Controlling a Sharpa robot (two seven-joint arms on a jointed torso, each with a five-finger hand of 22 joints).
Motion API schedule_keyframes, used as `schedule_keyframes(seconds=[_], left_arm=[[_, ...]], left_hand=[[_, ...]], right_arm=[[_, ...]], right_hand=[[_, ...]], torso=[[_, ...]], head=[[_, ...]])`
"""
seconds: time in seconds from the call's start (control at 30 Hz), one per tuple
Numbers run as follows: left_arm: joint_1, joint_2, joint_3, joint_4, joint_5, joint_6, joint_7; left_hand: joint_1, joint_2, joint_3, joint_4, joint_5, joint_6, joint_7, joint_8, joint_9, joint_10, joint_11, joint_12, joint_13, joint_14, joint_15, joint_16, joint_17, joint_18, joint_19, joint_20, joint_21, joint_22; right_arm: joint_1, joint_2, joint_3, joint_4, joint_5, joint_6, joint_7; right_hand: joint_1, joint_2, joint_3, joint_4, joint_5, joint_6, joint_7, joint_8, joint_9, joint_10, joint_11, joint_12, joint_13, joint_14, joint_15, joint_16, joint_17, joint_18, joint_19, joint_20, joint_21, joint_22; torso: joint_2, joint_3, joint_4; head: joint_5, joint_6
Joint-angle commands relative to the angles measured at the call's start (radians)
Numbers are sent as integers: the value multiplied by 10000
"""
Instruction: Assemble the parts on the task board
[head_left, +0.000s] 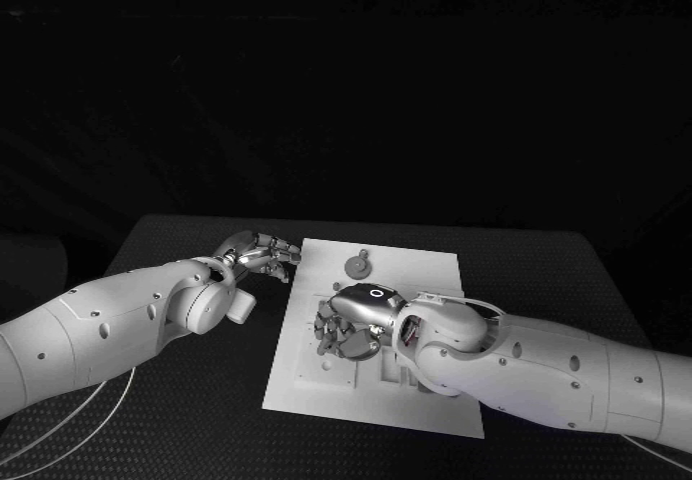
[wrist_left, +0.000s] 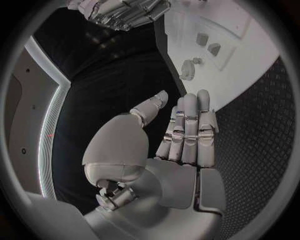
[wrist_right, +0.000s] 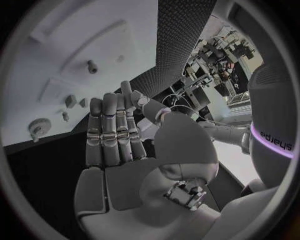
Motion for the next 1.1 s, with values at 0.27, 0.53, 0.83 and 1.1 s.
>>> schedule_keyframes(seconds=[0.27,0.53,0.83,1.1], left_arm=[[7,39,6,22,74,37,109],[7,29,6,22,74,46,105],[7,26,6,23,75,46,104],[7,15,6,7,75,51,104]], left_hand=[[-95,-50,-38,11,44,-2,34,62,-4,-56,-9,4,-11,65,23,-55,21,117,42,0,-38,19],[-100,-50,-39,12,43,-6,35,63,-4,-57,-8,4,-11,66,23,-58,25,117,44,1,-42,21],[-105,-50,-40,13,43,-10,36,63,-5,-57,-8,5,-11,66,23,-61,30,117,47,1,-47,23],[-107,-48,-39,15,44,-13,36,64,-6,-57,-8,5,-11,67,23,-63,33,117,48,1,-51,25]], right_arm=[[-368,418,-207,-323,-1177,106,94],[-406,422,-209,-424,-1284,193,37],[-406,359,-209,-510,-1583,116,-83],[-406,268,-208,-561,-1680,65,-127]], right_hand=[[117,86,60,-34,31,108,-75,97,225,31,7,28,17,-1,-60,55,-12,206,101,-8,47,207],[124,84,59,-34,30,109,-77,98,230,34,5,27,24,0,-63,59,-12,206,102,-12,50,208],[130,80,58,-35,29,113,-79,101,237,38,3,28,32,1,-65,64,-11,206,104,-15,54,210],[152,60,60,-37,30,125,-86,108,250,51,-5,31,47,9,-71,75,-9,206,112,-24,63,213]], torso=[[4,10,-1],[4,17,-13],[5,23,-11],[2,18,-6]], head=[[43,-53],[50,-90],[41,-101],[65,-121]])
